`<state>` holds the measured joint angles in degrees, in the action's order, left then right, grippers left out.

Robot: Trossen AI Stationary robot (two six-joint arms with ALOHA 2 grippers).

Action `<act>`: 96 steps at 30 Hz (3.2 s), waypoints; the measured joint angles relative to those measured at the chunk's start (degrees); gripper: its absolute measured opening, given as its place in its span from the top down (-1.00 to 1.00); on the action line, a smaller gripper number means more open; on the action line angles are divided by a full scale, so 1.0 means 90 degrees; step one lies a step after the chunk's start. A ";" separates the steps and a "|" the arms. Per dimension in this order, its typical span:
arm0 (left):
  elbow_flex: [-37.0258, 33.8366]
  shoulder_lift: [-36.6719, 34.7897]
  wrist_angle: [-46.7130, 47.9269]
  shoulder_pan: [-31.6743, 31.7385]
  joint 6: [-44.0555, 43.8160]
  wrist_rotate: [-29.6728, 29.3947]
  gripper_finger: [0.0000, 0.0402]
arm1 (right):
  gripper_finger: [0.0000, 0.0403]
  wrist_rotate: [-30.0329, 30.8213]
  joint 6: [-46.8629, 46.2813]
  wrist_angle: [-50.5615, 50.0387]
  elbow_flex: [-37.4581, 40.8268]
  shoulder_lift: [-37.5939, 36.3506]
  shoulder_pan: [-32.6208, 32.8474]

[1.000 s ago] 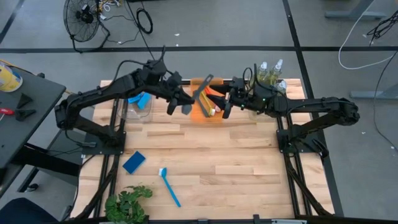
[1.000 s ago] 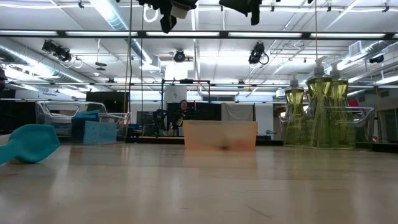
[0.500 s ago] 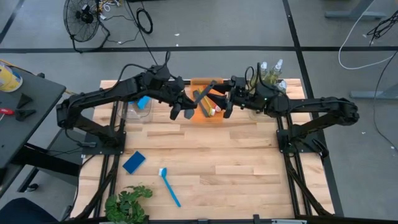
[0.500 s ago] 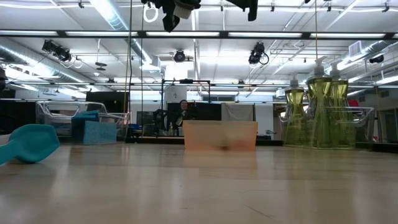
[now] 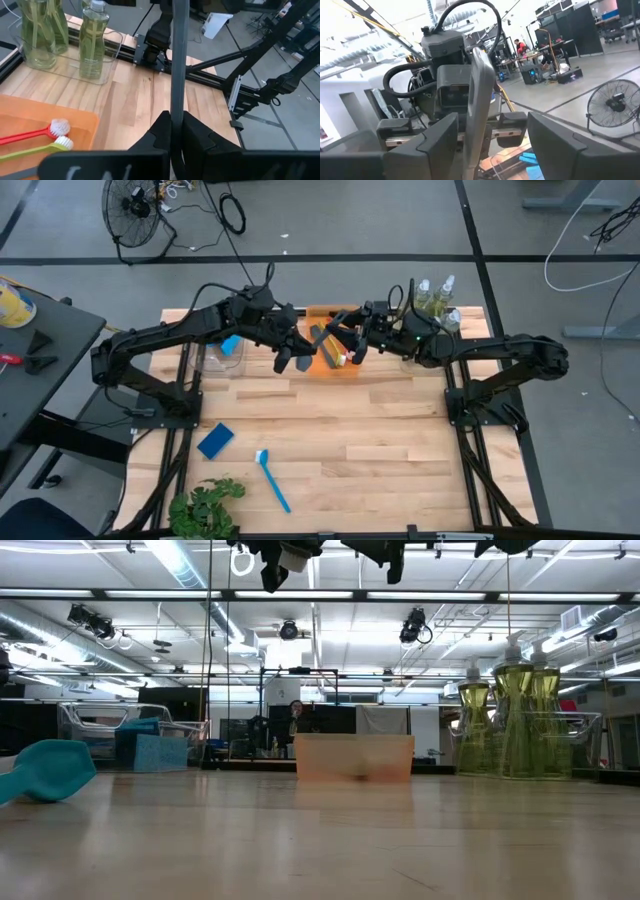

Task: Pick & Place Kitchen Sink Supplies
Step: Put the gray dish brush into the orange bin

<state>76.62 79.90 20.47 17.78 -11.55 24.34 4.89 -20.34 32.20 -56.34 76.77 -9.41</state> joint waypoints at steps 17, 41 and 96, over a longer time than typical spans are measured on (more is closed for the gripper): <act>0.0000 0.0000 0.0001 0.0005 0.0092 -0.0163 0.88 | 0.41 -0.0168 -0.0237 -0.0019 0.0000 0.0007 0.0000; 0.0000 -0.0002 0.0046 0.0005 -0.0145 -0.0628 0.50 | 0.92 -0.0451 0.0184 -0.0050 0.0000 0.0012 0.0000; 0.0002 -0.0049 0.0034 0.1083 -0.0979 -0.0467 -0.41 | 0.91 0.1390 1.1807 -0.3854 -0.0002 0.1566 -0.0701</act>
<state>76.64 79.46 20.77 27.53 -20.36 20.14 17.40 85.92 -2.49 -56.36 90.87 -15.72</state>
